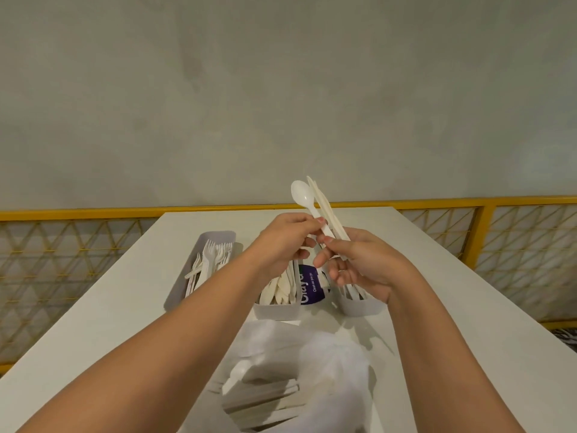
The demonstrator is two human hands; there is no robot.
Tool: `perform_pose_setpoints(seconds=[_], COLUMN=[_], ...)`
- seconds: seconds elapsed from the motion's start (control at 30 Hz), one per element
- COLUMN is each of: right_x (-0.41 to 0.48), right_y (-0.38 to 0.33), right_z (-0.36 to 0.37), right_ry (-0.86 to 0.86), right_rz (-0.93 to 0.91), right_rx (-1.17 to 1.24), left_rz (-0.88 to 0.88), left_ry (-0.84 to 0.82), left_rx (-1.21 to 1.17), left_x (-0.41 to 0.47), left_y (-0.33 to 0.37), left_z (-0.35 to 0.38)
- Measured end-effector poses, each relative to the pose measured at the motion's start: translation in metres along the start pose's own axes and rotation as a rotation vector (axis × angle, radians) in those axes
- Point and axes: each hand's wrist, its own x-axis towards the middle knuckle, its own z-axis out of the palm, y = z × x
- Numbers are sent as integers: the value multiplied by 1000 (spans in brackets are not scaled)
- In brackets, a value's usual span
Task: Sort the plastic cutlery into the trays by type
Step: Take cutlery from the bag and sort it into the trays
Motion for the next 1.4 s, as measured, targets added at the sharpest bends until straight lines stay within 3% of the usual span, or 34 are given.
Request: perform_pose_setpoints(seconds=[0.13,0.27,0.6,0.8,0.93,1.13,1.4], right_x=[-2,-5,-10,-8,-9,-8,-10], right_y=[-1,2,2,4,4,4,2], right_z=[-16,-41,-61,-63,-63,-58,-56], right_ry=[145,315,315,311,284,205,106], right_rz=[32,19,-3,16,12,32,36], right_rx=[-96,-162,-36,-21,-4,-28,-9], left_rz=[-54,-137,-142,-138,-44,155,45], left_ry=[59,67,196,153,155,209,58], left_rx=[-105,-46,478,662,555,91,-61], left_x=[8,17,58,70,62,44,34], left_y=[0,-14,-51,-59,-53,-14,10], left_z=[9,16,57,74,70,55,33])
